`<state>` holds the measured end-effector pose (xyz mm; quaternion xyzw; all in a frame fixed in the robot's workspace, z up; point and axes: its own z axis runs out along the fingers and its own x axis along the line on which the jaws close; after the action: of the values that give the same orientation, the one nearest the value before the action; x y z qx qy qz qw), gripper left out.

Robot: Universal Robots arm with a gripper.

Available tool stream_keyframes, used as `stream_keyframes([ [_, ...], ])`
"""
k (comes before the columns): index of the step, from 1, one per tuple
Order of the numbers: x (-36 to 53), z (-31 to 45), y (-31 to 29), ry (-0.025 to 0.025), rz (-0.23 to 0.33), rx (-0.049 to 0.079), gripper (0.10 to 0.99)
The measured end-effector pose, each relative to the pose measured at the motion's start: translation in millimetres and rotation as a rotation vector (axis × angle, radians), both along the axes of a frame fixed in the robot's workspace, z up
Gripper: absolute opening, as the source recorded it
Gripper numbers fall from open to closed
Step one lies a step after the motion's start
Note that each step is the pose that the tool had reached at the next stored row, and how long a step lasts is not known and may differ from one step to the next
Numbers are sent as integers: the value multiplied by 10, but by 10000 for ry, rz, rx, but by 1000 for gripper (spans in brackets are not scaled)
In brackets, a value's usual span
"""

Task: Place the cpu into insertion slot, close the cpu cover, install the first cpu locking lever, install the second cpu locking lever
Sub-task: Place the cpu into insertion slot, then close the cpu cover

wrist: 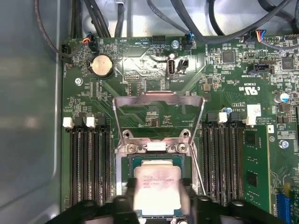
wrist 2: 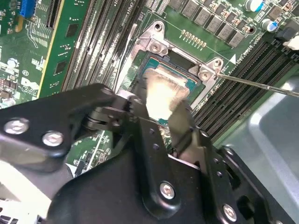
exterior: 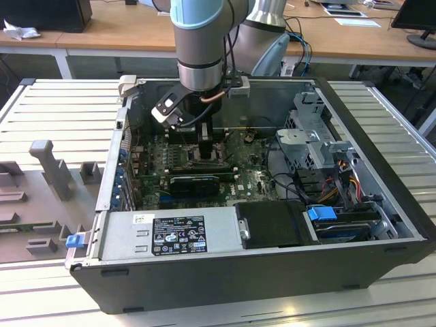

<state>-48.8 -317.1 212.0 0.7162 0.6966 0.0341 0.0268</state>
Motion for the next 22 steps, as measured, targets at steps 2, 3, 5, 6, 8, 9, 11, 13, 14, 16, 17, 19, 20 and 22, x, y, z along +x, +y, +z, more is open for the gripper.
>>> stream_keyframes([
  [2,0,10,0,0,-1,0,345],
  [3,0,13,0,-2,-1,3,286],
  [5,0,19,0,-1,-1,0,165],
  [6,0,24,0,0,-1,0,106],
  [8,0,30,0,0,-1,0,106],
  [9,0,34,0,-1,-2,0,106],
  [11,0,53,0,0,-2,-1,106],
  [13,0,115,0,0,-3,0,106],
  [14,0,158,0,0,-5,-1,106],
  [16,54,170,-8,42,-5,22,106],
  [17,78,170,-11,56,-4,34,106],
  [19,93,171,-12,60,-5,72,106],
  [20,93,170,-11,60,-5,76,106],
  [22,93,184,-12,61,-6,75,106],
])
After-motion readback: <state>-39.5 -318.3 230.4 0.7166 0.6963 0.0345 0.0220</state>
